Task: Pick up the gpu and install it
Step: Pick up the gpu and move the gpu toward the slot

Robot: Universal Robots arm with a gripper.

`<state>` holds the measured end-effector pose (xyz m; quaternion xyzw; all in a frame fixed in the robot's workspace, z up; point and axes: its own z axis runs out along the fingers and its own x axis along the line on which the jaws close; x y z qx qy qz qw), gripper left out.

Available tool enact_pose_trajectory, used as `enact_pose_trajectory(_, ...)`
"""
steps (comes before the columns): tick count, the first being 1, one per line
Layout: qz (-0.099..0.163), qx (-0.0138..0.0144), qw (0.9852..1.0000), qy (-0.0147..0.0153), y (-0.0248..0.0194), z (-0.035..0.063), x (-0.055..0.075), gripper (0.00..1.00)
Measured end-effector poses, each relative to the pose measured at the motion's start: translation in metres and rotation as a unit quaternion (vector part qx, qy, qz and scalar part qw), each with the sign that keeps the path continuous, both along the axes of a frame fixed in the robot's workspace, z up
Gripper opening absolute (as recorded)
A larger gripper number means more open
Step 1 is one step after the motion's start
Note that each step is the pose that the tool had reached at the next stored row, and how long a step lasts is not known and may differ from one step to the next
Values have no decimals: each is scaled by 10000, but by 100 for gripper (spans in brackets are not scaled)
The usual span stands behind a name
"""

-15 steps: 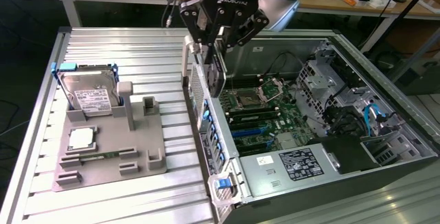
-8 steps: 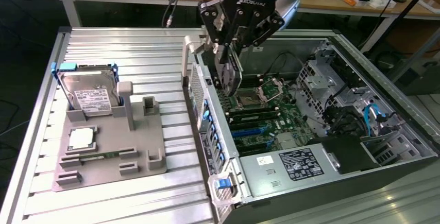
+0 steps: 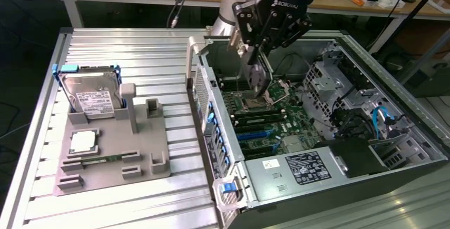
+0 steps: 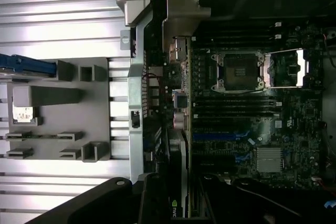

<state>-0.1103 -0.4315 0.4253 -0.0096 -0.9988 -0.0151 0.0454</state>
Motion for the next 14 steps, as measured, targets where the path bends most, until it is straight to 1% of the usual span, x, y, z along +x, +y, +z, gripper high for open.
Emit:
enact_pose_trajectory(7,29,-8,10000,14,0,-27,319,27)
enact_pose_trajectory(9,40,-13,10000,18,0,-37,441,27)
enact_pose_trajectory(10,46,-22,10000,19,0,-44,514,27)
enact_pose_trajectory(11,45,-33,10000,19,0,-51,559,27)
enact_pose_trajectory(14,47,-76,10000,17,0,-72,691,27)
